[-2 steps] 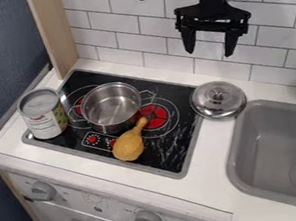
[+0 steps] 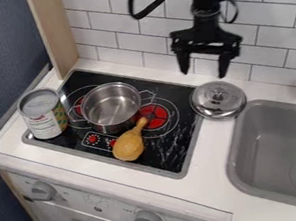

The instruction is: Move the silver pot to the bottom right side of the stove

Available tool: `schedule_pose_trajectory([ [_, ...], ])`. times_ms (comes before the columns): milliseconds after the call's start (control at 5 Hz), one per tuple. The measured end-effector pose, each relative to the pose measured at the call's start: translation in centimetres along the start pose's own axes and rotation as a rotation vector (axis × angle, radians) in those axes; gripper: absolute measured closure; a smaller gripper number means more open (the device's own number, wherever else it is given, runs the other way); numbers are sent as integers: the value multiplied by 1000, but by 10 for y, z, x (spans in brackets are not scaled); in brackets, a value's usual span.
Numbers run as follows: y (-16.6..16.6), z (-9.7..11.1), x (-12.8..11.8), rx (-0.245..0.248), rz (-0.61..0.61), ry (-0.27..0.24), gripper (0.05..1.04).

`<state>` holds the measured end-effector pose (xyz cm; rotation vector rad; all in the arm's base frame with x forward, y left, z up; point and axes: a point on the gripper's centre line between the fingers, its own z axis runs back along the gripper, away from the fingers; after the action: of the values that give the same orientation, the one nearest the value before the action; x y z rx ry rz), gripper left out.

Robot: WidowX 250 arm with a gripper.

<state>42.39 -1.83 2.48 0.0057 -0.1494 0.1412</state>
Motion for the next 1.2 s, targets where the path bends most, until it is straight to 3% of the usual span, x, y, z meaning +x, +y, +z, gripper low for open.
schedule_pose_trajectory([
  [200, 31, 14, 1, 61, 17, -76, 83],
  [400, 54, 15, -5, 67, -57, -89, 83],
  [600, 89, 14, -14, 67, -115, -87, 83],
  [800, 112, 13, -17, 100, -145, -95, 83],
  [1000, 146, 12, -21, 138, -120, -83, 83],
  [1200, 158, 4, -25, 166, -126, -58, 83],
])
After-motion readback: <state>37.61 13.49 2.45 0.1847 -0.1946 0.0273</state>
